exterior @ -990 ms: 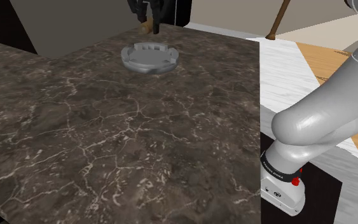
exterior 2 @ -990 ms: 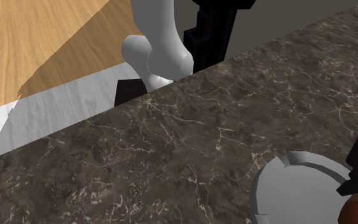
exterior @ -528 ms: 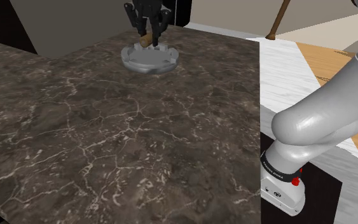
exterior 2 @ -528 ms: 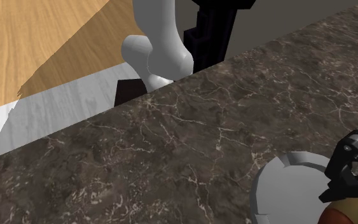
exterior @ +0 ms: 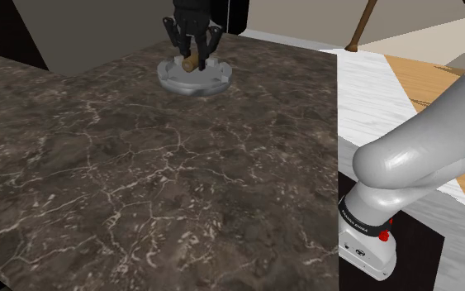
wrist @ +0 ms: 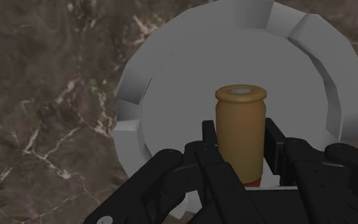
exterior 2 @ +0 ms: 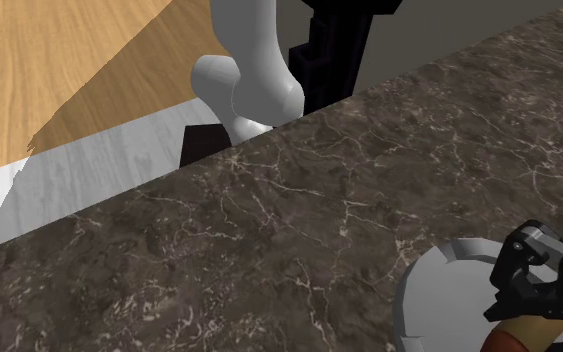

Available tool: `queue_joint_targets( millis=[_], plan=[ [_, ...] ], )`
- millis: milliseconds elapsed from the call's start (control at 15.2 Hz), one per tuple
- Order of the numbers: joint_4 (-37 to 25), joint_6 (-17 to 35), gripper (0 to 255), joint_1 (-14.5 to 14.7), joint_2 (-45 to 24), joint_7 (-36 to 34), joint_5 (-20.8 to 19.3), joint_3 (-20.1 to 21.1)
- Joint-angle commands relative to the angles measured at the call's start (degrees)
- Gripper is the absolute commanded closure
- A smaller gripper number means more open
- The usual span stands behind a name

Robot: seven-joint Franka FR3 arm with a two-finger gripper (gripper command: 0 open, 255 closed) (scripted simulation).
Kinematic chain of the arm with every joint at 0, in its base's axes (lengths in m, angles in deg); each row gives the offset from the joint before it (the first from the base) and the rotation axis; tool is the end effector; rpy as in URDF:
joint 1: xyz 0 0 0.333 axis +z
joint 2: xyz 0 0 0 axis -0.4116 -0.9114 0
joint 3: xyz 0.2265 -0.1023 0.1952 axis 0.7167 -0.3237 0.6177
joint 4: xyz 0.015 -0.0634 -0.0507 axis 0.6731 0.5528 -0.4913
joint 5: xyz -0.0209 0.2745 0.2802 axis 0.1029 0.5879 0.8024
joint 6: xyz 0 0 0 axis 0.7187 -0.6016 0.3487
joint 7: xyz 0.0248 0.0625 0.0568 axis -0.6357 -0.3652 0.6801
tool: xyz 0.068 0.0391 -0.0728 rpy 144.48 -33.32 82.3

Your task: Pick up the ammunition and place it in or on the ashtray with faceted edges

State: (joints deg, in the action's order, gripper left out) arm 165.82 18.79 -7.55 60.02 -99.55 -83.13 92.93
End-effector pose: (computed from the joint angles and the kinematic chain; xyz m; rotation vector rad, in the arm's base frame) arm 0.4773 0.2393 0.6057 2.6478 -1.6760 0.0220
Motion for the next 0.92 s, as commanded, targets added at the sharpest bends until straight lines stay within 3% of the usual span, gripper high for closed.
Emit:
queue_joint_targets(
  millis=[0, 132, 198, 528, 792, 858],
  plan=[
    [0.0, 0.0, 255, 0.0, 0.0, 0.0, 0.0, 0.0],
    [0.0, 0.0, 255, 0.0, 0.0, 0.0, 0.0, 0.0],
    [0.0, 0.0, 0, 0.0, 0.0, 0.0, 0.0, 0.0],
    [0.0, 0.0, 0, 0.0, 0.0, 0.0, 0.0, 0.0],
    [-9.8, -7.6, 0, 0.0, -3.5, -2.2, -2.8, 1.5],
    [-9.8, -7.6, 0, 0.0, -3.6, -2.2, -2.8, 1.5]
  ],
)
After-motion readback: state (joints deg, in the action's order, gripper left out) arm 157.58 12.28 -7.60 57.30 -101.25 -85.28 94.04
